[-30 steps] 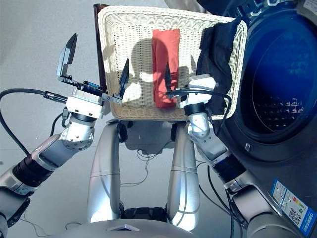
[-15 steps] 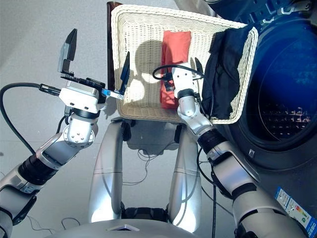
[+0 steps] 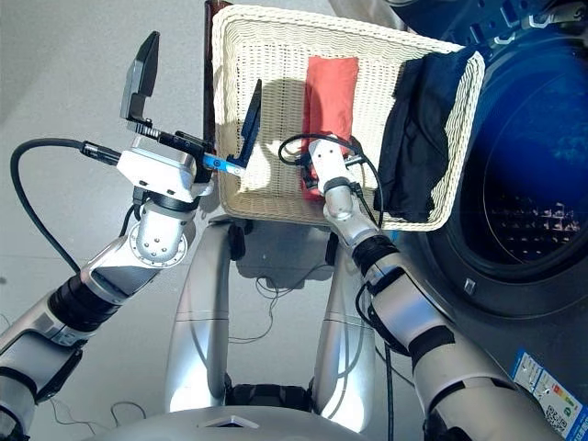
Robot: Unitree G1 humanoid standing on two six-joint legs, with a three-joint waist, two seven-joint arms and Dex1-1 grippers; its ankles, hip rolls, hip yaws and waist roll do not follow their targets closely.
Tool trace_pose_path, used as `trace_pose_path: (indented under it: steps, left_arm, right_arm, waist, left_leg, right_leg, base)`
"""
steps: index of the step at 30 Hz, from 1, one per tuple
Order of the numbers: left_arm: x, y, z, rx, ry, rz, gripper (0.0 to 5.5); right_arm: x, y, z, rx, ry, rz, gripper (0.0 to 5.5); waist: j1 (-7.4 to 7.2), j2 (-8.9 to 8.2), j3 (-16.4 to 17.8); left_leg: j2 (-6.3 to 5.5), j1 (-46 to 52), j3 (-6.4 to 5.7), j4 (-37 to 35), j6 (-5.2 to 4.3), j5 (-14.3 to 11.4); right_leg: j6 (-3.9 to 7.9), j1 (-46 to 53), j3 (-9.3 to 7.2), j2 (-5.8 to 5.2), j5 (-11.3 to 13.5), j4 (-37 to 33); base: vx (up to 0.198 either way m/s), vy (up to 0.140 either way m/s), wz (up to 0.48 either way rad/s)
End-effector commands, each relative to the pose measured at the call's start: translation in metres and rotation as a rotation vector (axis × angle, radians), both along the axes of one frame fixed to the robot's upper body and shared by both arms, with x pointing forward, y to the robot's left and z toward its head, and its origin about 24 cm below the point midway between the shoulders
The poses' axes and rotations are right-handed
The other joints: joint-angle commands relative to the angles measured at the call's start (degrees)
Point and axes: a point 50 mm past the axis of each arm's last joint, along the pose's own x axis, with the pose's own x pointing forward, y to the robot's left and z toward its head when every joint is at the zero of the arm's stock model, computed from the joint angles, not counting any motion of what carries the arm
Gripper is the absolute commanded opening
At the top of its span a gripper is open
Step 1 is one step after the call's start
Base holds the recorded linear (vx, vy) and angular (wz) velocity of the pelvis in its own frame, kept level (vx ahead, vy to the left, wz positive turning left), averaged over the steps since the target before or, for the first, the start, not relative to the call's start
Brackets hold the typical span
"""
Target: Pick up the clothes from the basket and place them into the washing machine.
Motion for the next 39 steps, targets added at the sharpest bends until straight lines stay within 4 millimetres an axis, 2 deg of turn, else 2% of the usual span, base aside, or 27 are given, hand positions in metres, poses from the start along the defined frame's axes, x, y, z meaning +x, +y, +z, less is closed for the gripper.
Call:
trace_pose_path:
  steps: [1, 7, 10, 11, 12, 13, 21, 24, 26, 28, 33, 35, 36, 39]
  left_arm:
    - [-0.023, -0.013, 0.020, -0.046, -0.108, -0.139, 5.50]
    - [-0.020, -0.008, 0.016, -0.040, -0.071, -0.123, 5.50]
    - [-0.019, -0.008, 0.014, -0.036, -0.055, -0.124, 5.50]
    - [-0.019, -0.007, 0.014, -0.036, -0.055, -0.124, 5.50]
    - [-0.019, -0.006, 0.013, -0.033, -0.049, -0.122, 5.50]
    - [-0.019, -0.005, 0.013, -0.032, -0.049, -0.119, 5.50]
    - [-0.019, -0.003, 0.012, -0.039, -0.039, -0.116, 5.50]
    - [-0.020, -0.002, 0.013, -0.043, -0.048, -0.113, 5.50]
    - [-0.020, 0.000, 0.011, -0.046, -0.041, -0.099, 5.50]
    - [-0.020, 0.003, 0.011, -0.045, -0.052, -0.079, 5.50]
    - [-0.020, 0.013, 0.012, -0.052, -0.085, -0.009, 5.50]
    - [-0.022, 0.016, 0.012, -0.070, -0.100, 0.016, 5.50]
    - [-0.022, 0.016, 0.011, -0.070, -0.099, 0.015, 5.50]
    - [-0.024, 0.018, 0.014, -0.075, -0.140, 0.034, 5.50]
  right_arm:
    - [0.003, -0.018, -0.014, 0.117, 0.139, -0.123, 5.50]
    - [0.007, -0.028, -0.004, 0.273, 0.115, -0.176, 5.50]
    - [0.008, -0.026, 0.003, 0.330, 0.093, -0.176, 5.50]
    - [0.008, -0.026, 0.003, 0.330, 0.093, -0.176, 4.62]
    - [0.009, -0.026, 0.005, 0.352, 0.084, -0.177, 1.36]
    - [0.009, -0.026, 0.007, 0.353, 0.079, -0.175, 0.00]
    - [0.005, -0.030, 0.005, 0.380, 0.035, -0.189, 0.00]
    - [0.001, -0.031, 0.004, 0.406, 0.009, -0.166, 0.00]
    - [-0.004, -0.033, 0.005, 0.483, -0.017, -0.152, 0.00]
    - [-0.009, -0.036, 0.010, 0.491, -0.083, -0.141, 0.00]
    - [-0.032, -0.060, 0.025, 0.526, -0.273, -0.205, 0.00]
    - [-0.044, -0.081, 0.039, 0.536, -0.418, -0.306, 0.00]
    - [-0.045, -0.081, 0.039, 0.534, -0.419, -0.309, 0.00]
    - [-0.058, -0.108, 0.048, 0.496, -0.550, -0.485, 0.00]
  waist:
    - [1.72, 5.34, -0.88]
    - [1.95, 5.50, -0.88]
    - [1.87, 5.51, -0.88]
    - [1.86, 5.51, -0.88]
    - [1.78, 5.50, -0.88]
    - [1.72, 5.49, -0.88]
    - [0.98, 4.98, -0.88]
    - [0.46, 4.47, -0.88]
    - [-0.01, 3.93, -0.88]
    - [-0.53, 3.30, -0.88]
    - [-2.06, 1.99, -0.88]
    - [-2.59, 1.72, -0.88]
    - [-2.53, 1.73, -0.88]
    - [-2.90, 1.79, -0.88]
  left_leg:
    - [0.39, 0.24, 0.98, -1.15, -1.43, -1.85]
    - [0.47, 0.24, 1.17, -0.96, -1.44, -2.04]
    - [0.51, 0.12, 1.28, -0.98, -1.50, -1.99]
    - [0.50, 0.12, 1.28, -0.99, -1.50, -1.99]
    - [0.49, 0.12, 1.28, -1.00, -1.54, -1.99]
    - [0.51, 0.13, 1.27, -1.04, -1.58, -1.98]
    - [0.64, 0.83, 1.21, -2.08, -1.62, -1.71]
    - [0.64, 0.95, 1.17, -2.21, -1.67, -1.62]
    - [0.69, 1.00, 1.12, -2.34, -1.69, -1.61]
    - [0.72, 1.02, 1.00, -2.43, -1.71, -1.56]
    - [0.84, 0.89, 1.05, -2.74, -1.64, -1.56]
    - [0.73, 0.78, 0.94, -2.72, -1.51, -1.57]
    - [0.72, 0.80, 0.93, -2.70, -1.50, -1.58]
    - [0.61, 0.74, 0.86, -2.40, -1.39, -1.83]
  right_leg:
    - [-2.44, -3.00, -2.09, -0.17, 3.86, -4.31]
    - [-2.51, -3.30, -2.22, -0.23, 3.69, -4.05]
    - [-2.58, -3.49, -2.09, -0.14, 3.61, -3.86]
    - [-2.58, -3.50, -2.09, -0.15, 3.61, -3.85]
    - [-2.61, -3.45, -2.10, -0.15, 3.60, -3.91]
    - [-2.62, -3.45, -2.08, -0.13, 3.60, -3.96]
    - [-2.68, -2.92, -2.04, -0.19, 4.01, -5.09]
    - [-2.67, -2.72, -1.99, -0.06, 4.08, -5.27]
    - [-2.66, -2.69, -2.06, 0.00, 4.04, -5.37]
    - [-2.64, -2.67, -2.05, 0.14, 3.98, -5.45]
    - [-2.43, -2.78, -1.98, 0.20, 4.13, -5.81]
    - [-2.36, -2.86, -1.99, 0.22, 3.98, -5.77]
    - [-2.36, -2.83, -2.00, 0.22, 3.97, -5.75]
    - [-2.28, -2.97, -1.82, 0.30, 3.75, -5.46]
  base:
    - [0.000, 0.000, 0.000]
    - [0.000, 0.000, 0.000]
    - [0.000, 0.000, 0.000]
    - [0.000, 0.000, 0.000]
    - [0.000, 0.000, 0.000]
    - [0.000, 0.000, 0.000]
    - [0.000, 0.000, 0.000]
    - [0.000, 0.000, 0.000]
    - [0.000, 0.000, 0.000]
    - [0.000, 0.000, 0.000]
    - [0.000, 0.000, 0.000]
    - [0.000, 0.000, 0.000]
    - [0.000, 0.000, 0.000]
    - [0.000, 0.000, 0.000]
